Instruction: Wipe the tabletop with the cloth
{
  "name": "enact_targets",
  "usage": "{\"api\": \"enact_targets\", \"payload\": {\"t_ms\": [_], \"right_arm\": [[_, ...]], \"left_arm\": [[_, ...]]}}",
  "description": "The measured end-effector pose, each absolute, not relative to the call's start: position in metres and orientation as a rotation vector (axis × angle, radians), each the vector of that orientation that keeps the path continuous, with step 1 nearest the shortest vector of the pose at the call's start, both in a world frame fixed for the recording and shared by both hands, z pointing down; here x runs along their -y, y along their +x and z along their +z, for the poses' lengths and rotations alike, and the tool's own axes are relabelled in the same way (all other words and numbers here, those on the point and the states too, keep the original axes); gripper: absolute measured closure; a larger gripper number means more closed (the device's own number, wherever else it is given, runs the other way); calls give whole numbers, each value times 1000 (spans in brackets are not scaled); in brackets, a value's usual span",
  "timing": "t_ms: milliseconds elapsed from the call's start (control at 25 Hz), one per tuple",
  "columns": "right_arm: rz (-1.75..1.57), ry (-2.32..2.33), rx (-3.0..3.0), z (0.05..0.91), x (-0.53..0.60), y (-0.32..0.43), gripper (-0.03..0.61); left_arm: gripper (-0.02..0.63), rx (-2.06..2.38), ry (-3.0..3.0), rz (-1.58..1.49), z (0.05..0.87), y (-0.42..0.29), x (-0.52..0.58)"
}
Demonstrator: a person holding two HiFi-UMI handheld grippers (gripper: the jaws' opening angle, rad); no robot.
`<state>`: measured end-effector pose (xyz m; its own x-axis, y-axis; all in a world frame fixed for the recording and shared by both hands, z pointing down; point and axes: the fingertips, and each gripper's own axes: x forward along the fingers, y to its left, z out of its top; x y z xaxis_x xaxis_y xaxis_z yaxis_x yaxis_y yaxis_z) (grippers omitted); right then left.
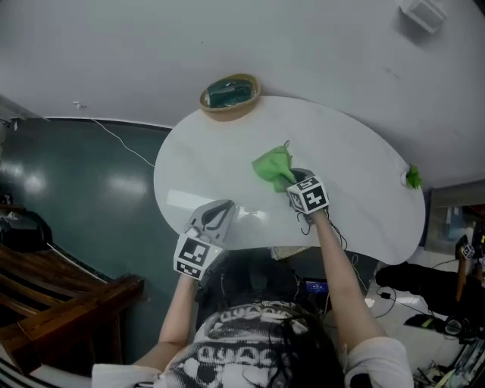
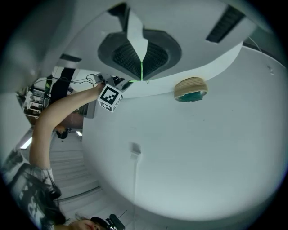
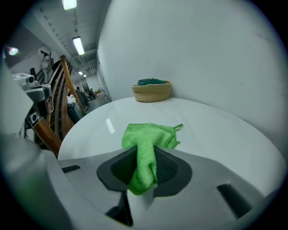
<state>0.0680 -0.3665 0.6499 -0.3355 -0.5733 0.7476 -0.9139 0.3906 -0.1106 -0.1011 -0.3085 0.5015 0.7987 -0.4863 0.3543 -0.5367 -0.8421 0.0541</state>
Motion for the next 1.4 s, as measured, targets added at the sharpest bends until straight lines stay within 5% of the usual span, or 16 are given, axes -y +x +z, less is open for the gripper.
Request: {"api": "enact_targets", "payload": {"t_ms": [840, 1400], "right_arm": [[908, 1741, 1584, 665, 118, 495, 483], [1004, 1957, 1388, 671, 13, 600, 483]], "left_arm": [[604, 376, 2986, 522, 500, 201, 210], [604, 320, 2998, 602, 507, 236, 174]]}}
